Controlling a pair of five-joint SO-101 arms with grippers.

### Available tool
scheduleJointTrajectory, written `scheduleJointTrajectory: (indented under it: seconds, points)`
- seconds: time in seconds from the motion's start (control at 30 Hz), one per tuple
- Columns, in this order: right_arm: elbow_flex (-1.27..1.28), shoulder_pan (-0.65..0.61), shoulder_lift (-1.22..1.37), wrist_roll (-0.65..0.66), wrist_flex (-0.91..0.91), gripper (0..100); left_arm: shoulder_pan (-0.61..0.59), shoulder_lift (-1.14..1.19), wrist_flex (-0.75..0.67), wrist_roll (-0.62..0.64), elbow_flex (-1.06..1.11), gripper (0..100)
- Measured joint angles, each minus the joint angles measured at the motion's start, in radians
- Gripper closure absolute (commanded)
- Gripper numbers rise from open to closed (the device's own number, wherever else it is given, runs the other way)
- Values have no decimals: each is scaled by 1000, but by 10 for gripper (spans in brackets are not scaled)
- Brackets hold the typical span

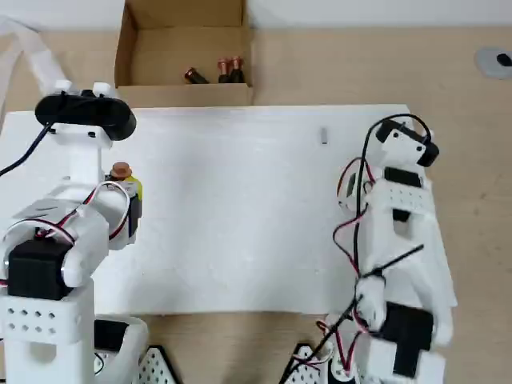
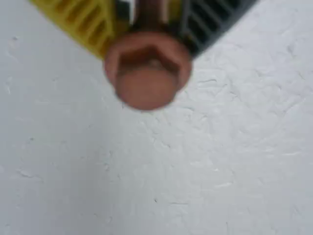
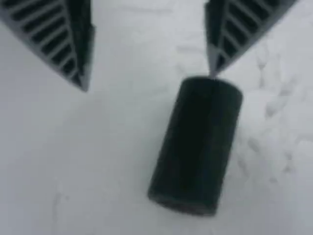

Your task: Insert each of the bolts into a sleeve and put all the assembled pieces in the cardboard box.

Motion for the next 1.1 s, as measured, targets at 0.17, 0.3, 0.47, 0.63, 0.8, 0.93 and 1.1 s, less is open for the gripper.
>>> scheduleJointTrajectory:
  seconds: [0.17, 0.3, 0.47, 0.63, 0.8, 0.93, 1.1]
  points:
    - [-123, 5, 169, -12, 0, 844, 0, 0, 0, 0, 0, 994]
    - [-183, 6, 241, -14, 9, 865, 0, 0, 2, 2, 0, 994]
    - [-218, 6, 279, -14, 20, 866, 0, 0, 2, 2, 0, 994]
    - [-250, 6, 301, -18, 31, 865, 0, -2, 2, 2, 52, 994]
    - [-267, 6, 315, -5, 32, 864, 0, 0, 2, 2, 68, 994]
    - [-279, 6, 318, 38, 60, 857, 0, 0, 2, 2, 68, 994]
    - [-373, 5, 358, 117, 176, 772, 0, 0, 2, 2, 68, 994]
